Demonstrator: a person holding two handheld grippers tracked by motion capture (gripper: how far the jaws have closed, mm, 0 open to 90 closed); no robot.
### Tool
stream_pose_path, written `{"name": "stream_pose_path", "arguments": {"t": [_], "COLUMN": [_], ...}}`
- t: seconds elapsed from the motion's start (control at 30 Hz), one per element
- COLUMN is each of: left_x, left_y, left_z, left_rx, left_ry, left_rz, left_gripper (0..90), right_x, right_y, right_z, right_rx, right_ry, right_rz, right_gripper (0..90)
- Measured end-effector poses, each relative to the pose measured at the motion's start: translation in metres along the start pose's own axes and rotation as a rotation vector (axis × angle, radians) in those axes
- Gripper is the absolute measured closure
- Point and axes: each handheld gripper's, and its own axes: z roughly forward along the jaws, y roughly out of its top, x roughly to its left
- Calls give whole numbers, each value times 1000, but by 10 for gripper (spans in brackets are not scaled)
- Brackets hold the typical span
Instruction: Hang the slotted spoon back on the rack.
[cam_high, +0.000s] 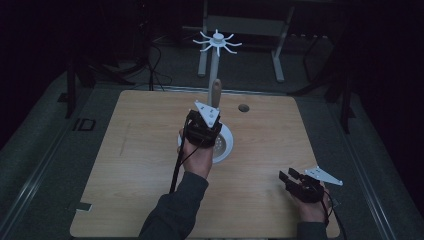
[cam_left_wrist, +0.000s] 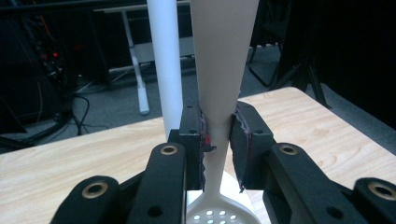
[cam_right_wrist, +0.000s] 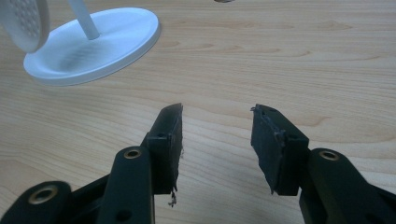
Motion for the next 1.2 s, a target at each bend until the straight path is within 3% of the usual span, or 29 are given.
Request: {"name": "stream_pose_path", "arguments": {"t": [0.63, 1.2], "left_x": [-2, -2], "left_y": [19, 34], "left_z": [0, 4], "left_rx": [-68, -70], "left_ry": [78, 112], "left_rz": [-2, -11], "left_gripper": [755, 755], "right_x": [-1, -2], "right_y": [0, 0], "right_z": [-1, -1], "right_rx": [-5, -5], "right_ry": [-3, -4], "right_rz": [1, 2], "right_gripper": [526, 525]}}
